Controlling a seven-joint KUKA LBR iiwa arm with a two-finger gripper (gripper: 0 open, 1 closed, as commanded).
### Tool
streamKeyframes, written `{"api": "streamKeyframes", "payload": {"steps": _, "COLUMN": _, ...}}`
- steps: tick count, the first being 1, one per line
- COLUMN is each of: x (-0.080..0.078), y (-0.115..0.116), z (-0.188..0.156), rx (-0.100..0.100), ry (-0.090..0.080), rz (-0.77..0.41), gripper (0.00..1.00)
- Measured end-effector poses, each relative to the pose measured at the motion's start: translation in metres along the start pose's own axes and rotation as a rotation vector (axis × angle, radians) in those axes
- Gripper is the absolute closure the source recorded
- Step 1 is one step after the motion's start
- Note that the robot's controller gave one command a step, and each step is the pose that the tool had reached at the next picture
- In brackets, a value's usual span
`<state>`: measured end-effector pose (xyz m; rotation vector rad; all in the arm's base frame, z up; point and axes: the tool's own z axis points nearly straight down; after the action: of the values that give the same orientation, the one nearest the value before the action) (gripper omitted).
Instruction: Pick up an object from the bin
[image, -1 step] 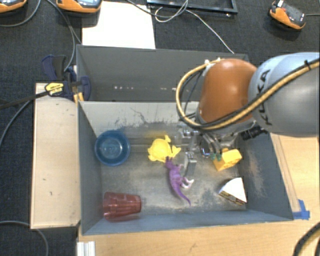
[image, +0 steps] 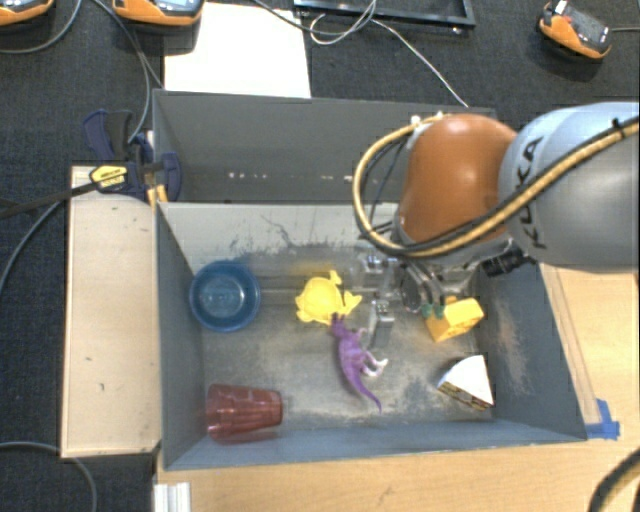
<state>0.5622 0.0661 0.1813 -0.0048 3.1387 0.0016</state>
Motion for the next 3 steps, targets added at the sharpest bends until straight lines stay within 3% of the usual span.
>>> {"api": "streamKeyframes", "payload": {"steps": 1, "x": 0.003, "y": 0.011, "z": 0.045, "rx": -0.001, "ry": -0.004, "rz": 0.061, "gripper": 0.0}}
{"api": "streamKeyframes", "payload": {"steps": 2, "x": -0.003, "y": 0.031, "z": 0.074, "rx": 0.0, "ry": 0.003, "rz": -0.066, "gripper": 0.0}}
{"api": "streamKeyframes", "payload": {"steps": 3, "x": -0.013, "y": 0.048, "z": 0.082, "rx": 0.0, "ry": -0.005, "rz": -0.287, "gripper": 0.0}}
